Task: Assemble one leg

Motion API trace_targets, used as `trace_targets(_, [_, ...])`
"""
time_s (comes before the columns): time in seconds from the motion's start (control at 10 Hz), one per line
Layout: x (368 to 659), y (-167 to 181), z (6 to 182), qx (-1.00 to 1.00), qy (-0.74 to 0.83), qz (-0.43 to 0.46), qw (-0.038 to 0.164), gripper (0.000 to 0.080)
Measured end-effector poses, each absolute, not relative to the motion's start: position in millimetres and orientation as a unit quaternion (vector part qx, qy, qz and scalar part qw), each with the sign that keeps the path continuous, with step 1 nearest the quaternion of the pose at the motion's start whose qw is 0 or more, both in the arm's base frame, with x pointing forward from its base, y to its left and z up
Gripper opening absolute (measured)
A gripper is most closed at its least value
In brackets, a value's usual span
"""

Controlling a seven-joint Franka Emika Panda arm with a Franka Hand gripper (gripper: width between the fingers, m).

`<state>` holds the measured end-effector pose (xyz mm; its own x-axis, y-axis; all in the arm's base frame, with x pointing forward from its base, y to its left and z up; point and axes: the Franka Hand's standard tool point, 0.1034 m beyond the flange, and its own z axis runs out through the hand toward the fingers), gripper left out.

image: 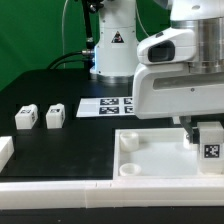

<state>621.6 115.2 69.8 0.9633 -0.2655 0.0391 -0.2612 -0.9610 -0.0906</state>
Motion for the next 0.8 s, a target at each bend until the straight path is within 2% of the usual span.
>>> trace_targets(0.3, [620.7, 116.4, 69.3, -0.948, 0.314, -0.024, 0.042, 0.0291])
trace_targets(0.5, [620.7, 116.0, 68.9, -0.887, 0.458, -0.019, 0.056, 0.0291])
trace_targets(0.8, [619.8, 119.6, 68.6, -0.804, 0.591, -0.011, 0.060, 0.0291])
